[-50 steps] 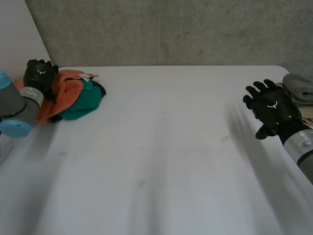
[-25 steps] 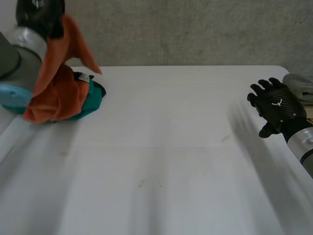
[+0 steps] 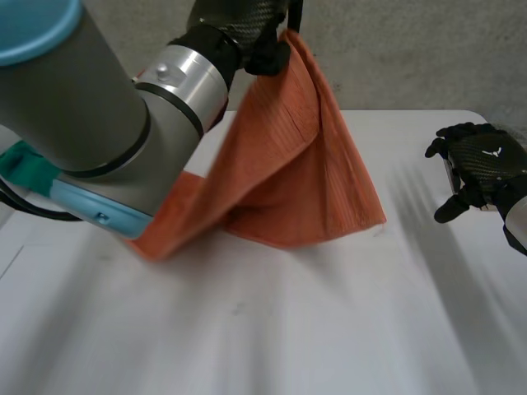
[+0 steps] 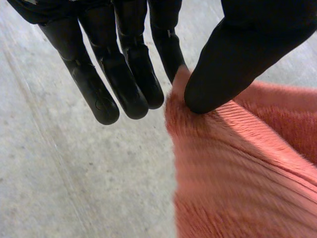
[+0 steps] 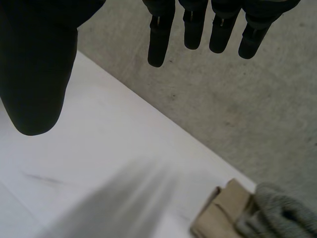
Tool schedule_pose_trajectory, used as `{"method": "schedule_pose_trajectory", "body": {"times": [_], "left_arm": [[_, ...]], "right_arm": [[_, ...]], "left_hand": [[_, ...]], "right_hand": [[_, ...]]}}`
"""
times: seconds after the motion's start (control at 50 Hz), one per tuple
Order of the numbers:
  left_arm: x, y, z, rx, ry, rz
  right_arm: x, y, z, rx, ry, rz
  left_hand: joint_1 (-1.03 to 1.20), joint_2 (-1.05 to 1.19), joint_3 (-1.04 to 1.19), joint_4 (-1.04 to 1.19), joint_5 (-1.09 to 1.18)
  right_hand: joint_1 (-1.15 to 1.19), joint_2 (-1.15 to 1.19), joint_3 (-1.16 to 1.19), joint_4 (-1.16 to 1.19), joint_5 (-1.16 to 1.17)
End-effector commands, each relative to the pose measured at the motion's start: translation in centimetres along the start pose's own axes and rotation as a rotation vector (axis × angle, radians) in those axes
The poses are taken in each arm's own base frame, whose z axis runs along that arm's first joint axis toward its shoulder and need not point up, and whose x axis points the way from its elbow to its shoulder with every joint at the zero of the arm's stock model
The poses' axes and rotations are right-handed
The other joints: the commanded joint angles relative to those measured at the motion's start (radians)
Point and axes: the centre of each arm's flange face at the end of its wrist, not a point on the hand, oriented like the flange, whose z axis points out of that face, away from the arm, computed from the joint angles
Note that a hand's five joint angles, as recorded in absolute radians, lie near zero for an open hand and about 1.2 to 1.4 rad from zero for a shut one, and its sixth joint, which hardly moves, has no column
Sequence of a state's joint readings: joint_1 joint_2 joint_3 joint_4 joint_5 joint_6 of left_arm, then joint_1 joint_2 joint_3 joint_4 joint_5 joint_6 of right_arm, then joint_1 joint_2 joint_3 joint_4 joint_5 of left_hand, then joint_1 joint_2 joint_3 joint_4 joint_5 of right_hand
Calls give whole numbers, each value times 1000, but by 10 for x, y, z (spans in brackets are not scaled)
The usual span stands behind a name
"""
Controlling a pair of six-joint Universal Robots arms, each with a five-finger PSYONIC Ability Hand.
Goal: Fold the laundry.
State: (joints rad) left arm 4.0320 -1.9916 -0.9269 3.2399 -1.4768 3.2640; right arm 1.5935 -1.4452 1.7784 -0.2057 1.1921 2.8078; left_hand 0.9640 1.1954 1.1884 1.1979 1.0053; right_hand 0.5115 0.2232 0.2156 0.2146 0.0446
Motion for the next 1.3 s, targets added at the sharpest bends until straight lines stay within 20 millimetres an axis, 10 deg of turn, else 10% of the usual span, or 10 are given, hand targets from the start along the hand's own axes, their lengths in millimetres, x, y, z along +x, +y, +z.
{"method": "schedule_pose_trajectory", "body": {"times": [0.02,0.34,0.4,0.46,0.52,0.66,0.92,1.2,1.3], "left_arm": [[3,-11,3,15,-24,12],[5,-71,-9,124,-19,15],[7,-55,-14,58,-10,12],[12,-21,-26,-79,5,5],[12,18,-41,-216,7,1],[-58,95,-63,-424,-158,39],[-154,149,-87,-515,-238,183],[-257,235,-95,-669,-247,456],[-277,246,-93,-665,-254,474]], "right_arm": [[-5,15,13,-102,-64,273],[-133,33,74,-159,-438,592],[-139,33,77,-156,-410,572],[-125,27,76,-129,-306,508],[-108,8,65,-78,-227,359],[-115,11,26,-68,-242,-113],[-166,0,-43,117,-368,-577],[-196,32,-13,170,-388,-606],[-202,43,0,160,-394,-602]], "left_hand": [[432,201,208,198,216],[432,201,208,198,216],[395,163,170,161,179],[-422,-654,-647,-656,-638],[-715,-946,-939,-949,-931],[-718,-950,-943,-952,-934],[-674,-906,-899,-908,-890],[-695,-926,-919,-929,-911],[-698,-929,-922,-932,-914]], "right_hand": [[-337,-49,-41,-40,-45],[-337,-49,-41,-40,-45],[-337,-49,-41,-40,-45],[-337,-49,-41,-40,-45],[-337,-49,-41,-40,-45],[-337,-49,-41,-40,-45],[-337,-49,-41,-40,-45],[-337,-49,-41,-40,-45],[281,569,576,577,573]]}}
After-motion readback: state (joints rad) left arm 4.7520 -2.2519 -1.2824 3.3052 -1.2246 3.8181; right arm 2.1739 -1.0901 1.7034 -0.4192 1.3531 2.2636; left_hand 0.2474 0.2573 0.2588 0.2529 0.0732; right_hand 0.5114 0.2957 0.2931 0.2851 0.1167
